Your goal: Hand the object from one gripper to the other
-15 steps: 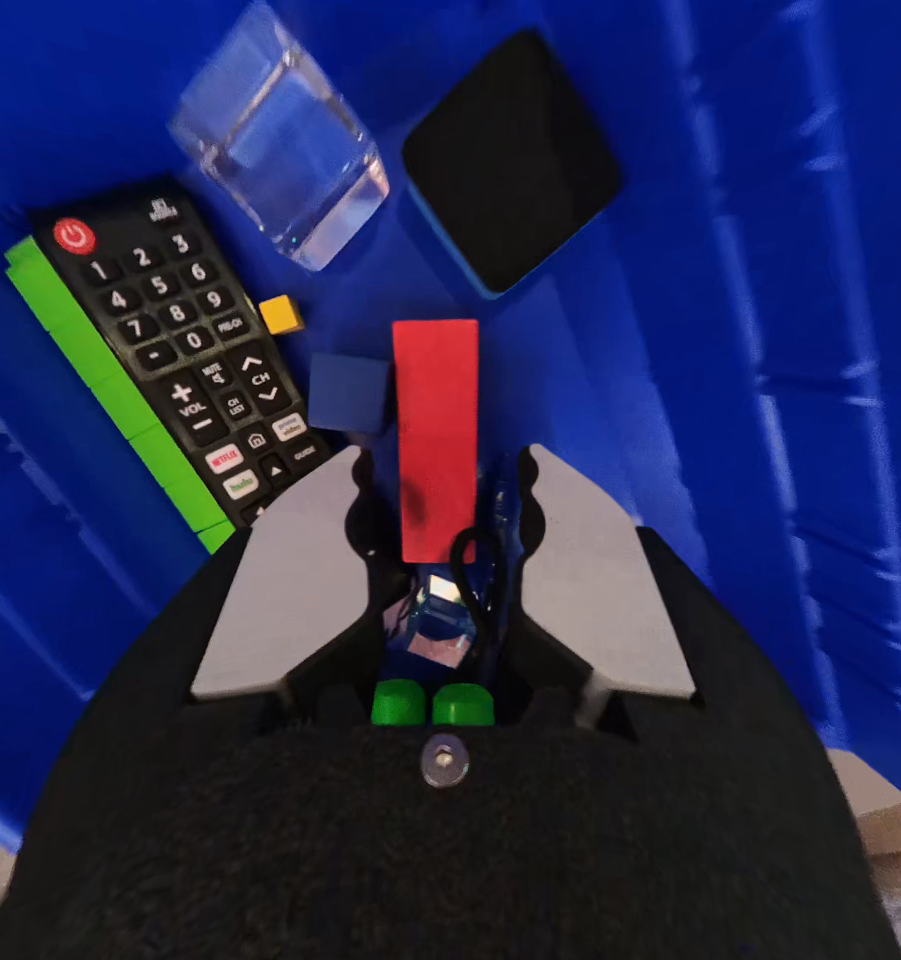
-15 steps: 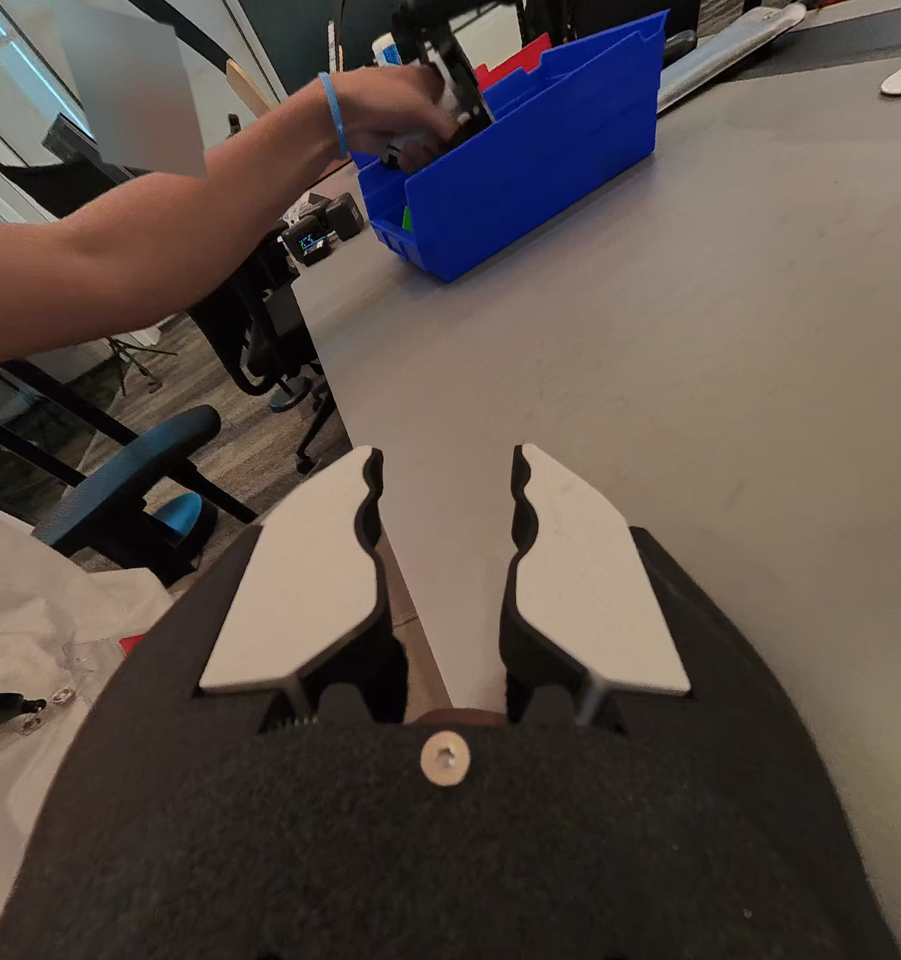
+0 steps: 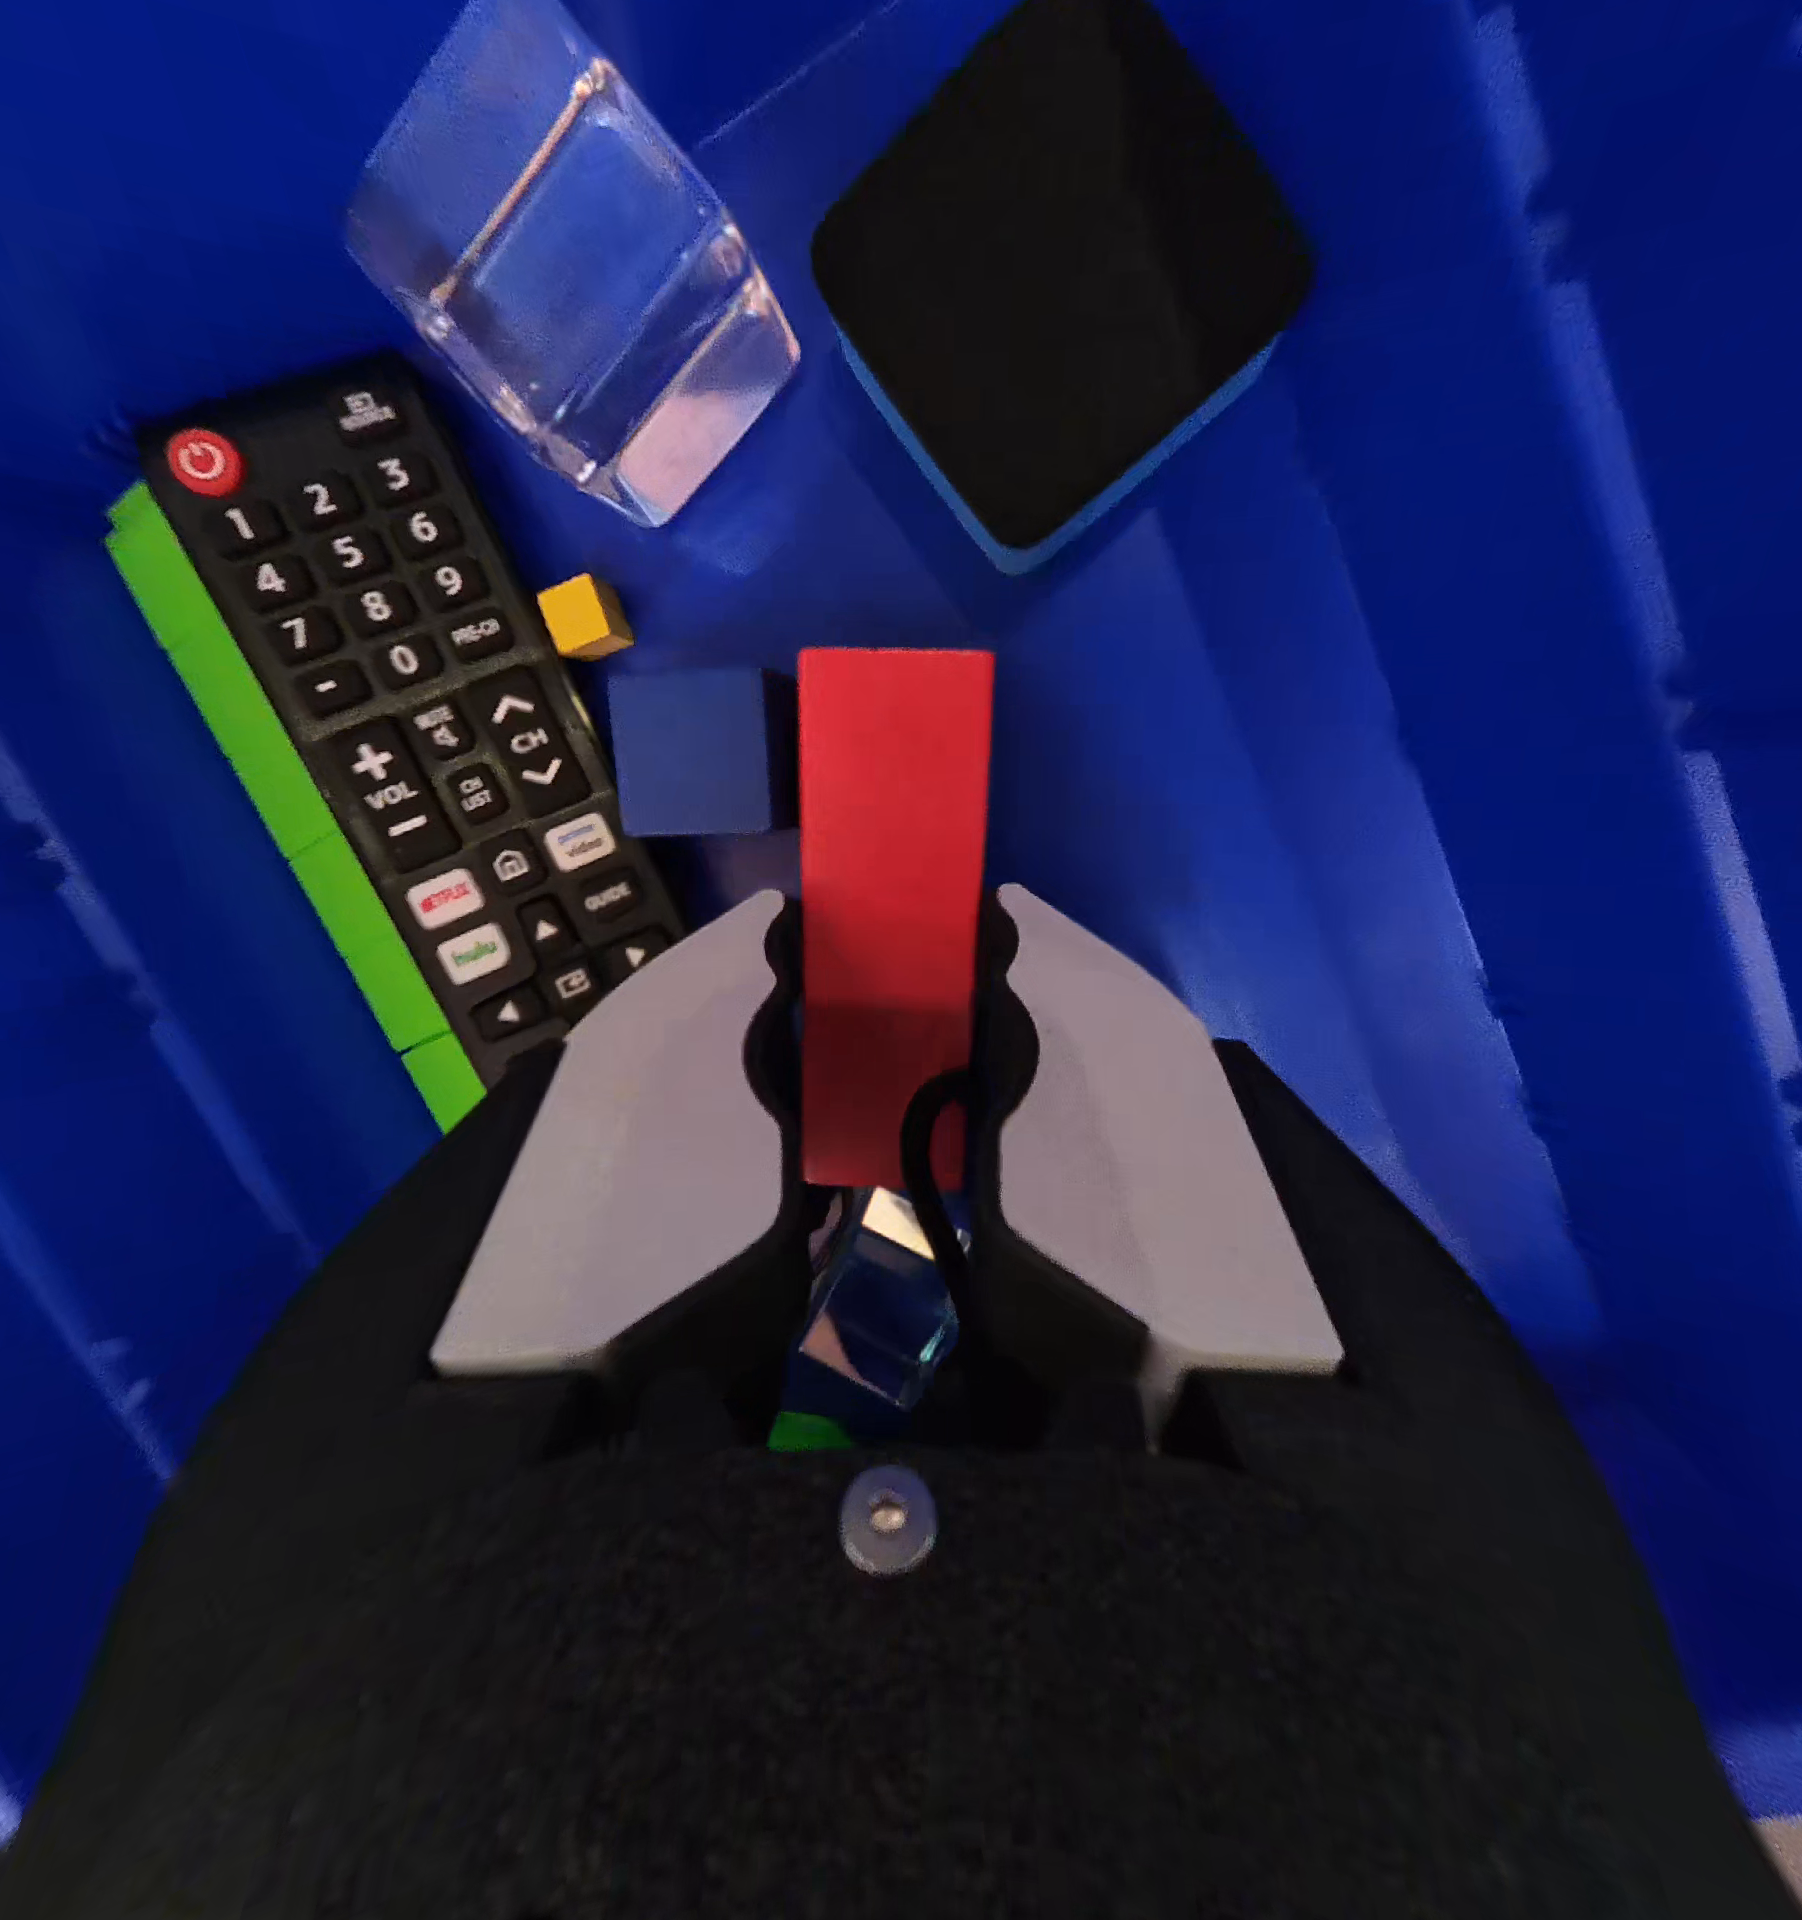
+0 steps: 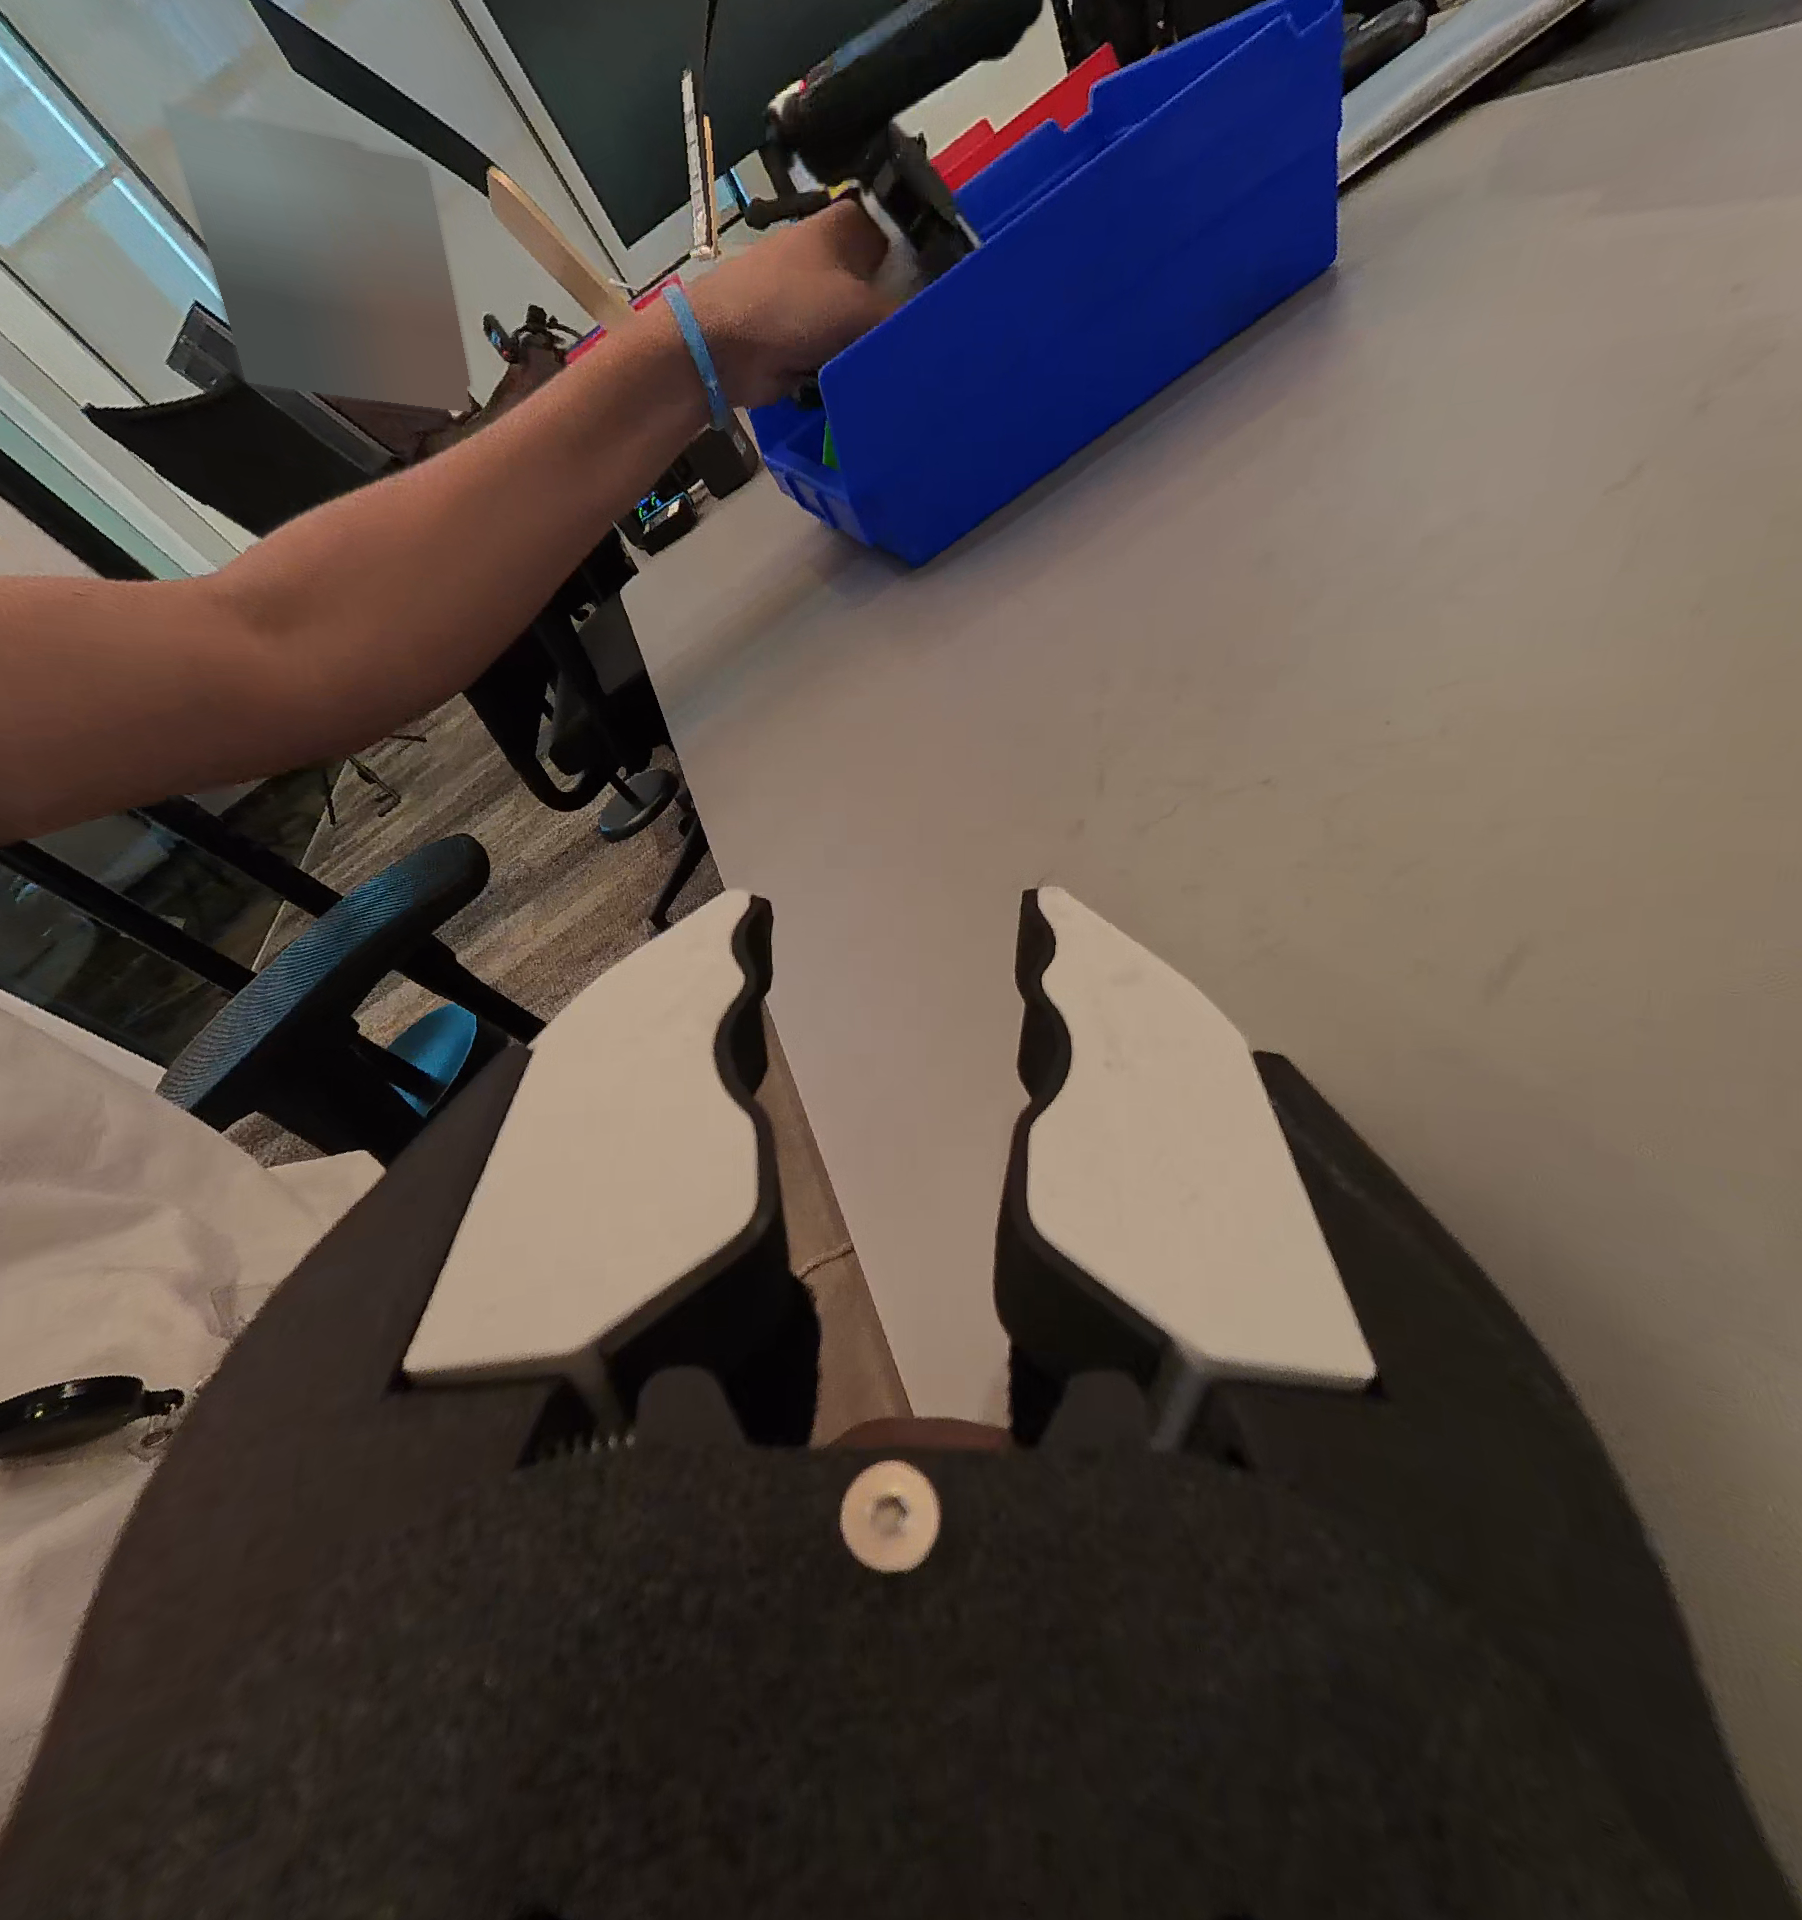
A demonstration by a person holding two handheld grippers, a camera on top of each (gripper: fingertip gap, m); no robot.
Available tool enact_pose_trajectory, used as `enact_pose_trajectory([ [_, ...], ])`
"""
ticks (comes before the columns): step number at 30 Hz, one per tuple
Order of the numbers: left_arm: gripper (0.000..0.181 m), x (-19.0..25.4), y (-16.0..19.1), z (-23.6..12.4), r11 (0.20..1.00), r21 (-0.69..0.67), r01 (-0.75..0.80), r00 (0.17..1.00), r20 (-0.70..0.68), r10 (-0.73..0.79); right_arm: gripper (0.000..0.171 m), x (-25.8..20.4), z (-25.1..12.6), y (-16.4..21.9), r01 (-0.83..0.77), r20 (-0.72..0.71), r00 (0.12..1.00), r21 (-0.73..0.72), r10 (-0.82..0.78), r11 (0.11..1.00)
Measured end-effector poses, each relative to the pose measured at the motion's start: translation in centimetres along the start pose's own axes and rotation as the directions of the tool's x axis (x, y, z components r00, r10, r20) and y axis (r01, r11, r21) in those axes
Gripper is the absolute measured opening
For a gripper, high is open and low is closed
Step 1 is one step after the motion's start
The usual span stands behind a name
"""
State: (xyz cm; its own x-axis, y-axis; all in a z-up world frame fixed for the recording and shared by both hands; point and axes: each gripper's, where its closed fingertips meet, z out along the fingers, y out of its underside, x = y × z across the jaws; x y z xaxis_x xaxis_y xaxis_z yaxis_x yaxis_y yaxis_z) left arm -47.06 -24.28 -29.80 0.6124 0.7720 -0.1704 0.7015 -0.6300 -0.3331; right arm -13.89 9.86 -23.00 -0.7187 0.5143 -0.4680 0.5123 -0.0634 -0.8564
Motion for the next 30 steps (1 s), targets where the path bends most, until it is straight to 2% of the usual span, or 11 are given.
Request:
enact_pose_trajectory([
  [6,0.032,0.3,-0.1,-2.6,0.990,0.133,-0.048,0.989,0.142,0.029,0.045,0.1,0.2,0.0,-0.001,-0.004,1.000,-0.004,0.001,1.000],
  [12,0.032,0.7,-2.1,-8.2,0.936,0.341,-0.091,0.964,0.266,-0.003,0.045,0.3,0.4,0.1,0.019,-0.020,1.000,-0.013,-0.019,1.000],
  [14,0.032,1.4,-3.3,-11.4,0.881,0.469,-0.061,0.965,0.255,-0.068,0.045,0.4,0.4,-0.5,0.037,-0.017,0.999,0.004,-0.037,0.999],
  [16,0.032,3.5,-4.7,-15.4,0.779,0.626,0.001,0.979,0.158,-0.128,0.045,1.4,0.7,-1.9,0.072,-0.033,0.997,0.020,-0.072,0.997],
  [18,0.032,7.3,-5.8,-19.4,0.658,0.753,-0.005,0.993,0.079,-0.082,0.046,2.7,1.3,-3.6,0.086,-0.067,0.994,0.026,-0.085,0.996],
  [20,0.032,11.6,-6.2,-21.9,0.591,0.803,-0.077,0.995,0.101,-0.008,0.046,2.7,2.1,-6.2,0.095,-0.042,0.995,0.055,-0.093,0.994],
  [23,0.031,18.8,-5.8,-21.7,0.571,0.771,-0.282,0.959,0.234,0.158,0.047,2.0,3.8,-9.3,0.124,0.013,0.992,0.072,-0.125,0.990],
  [25,0.032,23.3,-5.1,-20.2,0.542,0.698,-0.468,0.883,0.391,0.258,0.048,1.7,5.0,-9.8,0.125,0.042,0.991,0.072,-0.128,0.990],
  [28,0.032,28.9,-3.9,-18.0,0.435,0.515,-0.738,0.669,0.637,0.382,0.048,1.4,6.5,-8.7,0.066,0.098,0.992,0.085,-0.074,0.994],
  [30,0.032,32.1,-3.2,-17.1,0.346,0.423,-0.838,0.542,0.718,0.436,0.047,1.4,7.1,-7.3,0.042,0.128,0.990,0.073,-0.051,0.996],
])
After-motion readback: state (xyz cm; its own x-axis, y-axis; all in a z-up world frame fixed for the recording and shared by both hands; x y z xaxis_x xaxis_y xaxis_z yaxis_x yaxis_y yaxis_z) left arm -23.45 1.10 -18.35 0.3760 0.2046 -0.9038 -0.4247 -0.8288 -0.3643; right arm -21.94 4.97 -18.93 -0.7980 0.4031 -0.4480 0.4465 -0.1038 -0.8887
